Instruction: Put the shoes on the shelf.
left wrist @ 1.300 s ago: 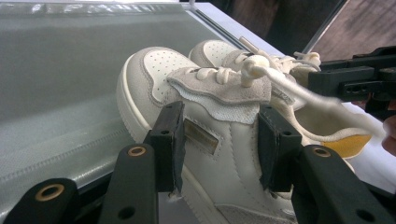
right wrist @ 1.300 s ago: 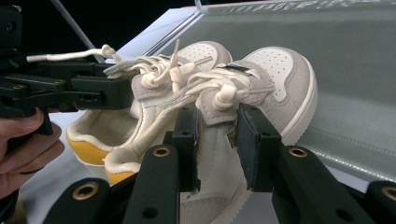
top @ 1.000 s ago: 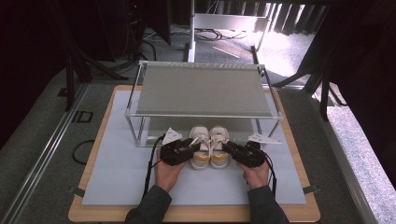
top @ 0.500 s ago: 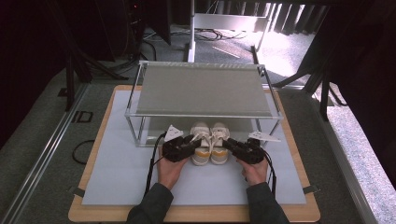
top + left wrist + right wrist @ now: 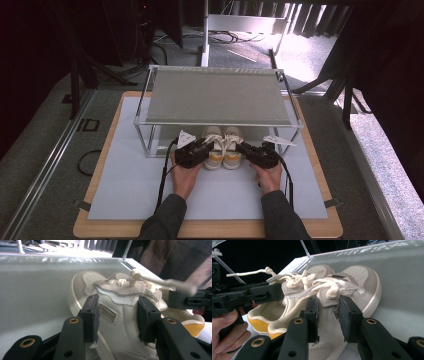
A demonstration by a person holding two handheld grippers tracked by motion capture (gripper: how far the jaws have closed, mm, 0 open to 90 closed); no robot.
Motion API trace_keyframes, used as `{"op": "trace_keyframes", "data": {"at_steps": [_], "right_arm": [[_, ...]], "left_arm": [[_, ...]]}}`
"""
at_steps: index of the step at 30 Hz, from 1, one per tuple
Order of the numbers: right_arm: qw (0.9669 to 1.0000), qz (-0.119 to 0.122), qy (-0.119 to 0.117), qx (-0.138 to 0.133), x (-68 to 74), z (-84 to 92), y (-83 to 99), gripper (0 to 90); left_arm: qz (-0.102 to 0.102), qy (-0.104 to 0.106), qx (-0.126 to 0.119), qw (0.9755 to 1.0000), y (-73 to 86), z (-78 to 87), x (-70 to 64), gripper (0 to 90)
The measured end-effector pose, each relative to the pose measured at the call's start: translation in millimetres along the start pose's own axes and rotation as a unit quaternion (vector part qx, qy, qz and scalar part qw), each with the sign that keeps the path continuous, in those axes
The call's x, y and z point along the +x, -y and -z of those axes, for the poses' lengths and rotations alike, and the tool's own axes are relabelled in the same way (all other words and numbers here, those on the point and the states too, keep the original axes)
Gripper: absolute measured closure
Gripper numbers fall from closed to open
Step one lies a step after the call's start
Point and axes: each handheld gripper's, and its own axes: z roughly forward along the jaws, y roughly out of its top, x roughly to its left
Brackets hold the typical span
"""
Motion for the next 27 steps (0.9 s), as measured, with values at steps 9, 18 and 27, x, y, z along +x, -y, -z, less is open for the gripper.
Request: {"op": "trace_keyframes", "data": {"at_steps": [9, 18, 27], "right_arm": [[1.0, -0.005, 0.004, -0.004, -3.0, -13.2, -4.8, 70.2], [0.9996, -0.028, 0.007, 0.006, -6.7, -19.6, -1.8, 69.7], [0.9988, -0.023, 0.03, 0.031, -0.9, -22.1, -8.1, 60.3]], "left_arm": [[-0.01, -0.026, -0.017, 0.9995, -0.9, -8.1, 6.1, 61.4], [0.004, -0.044, -0.006, 0.999, 3.9, -11.9, 11.7, 60.7], [0.007, -0.084, -0.021, 0.9962, 7.5, -7.4, 12.8, 47.7]]}}
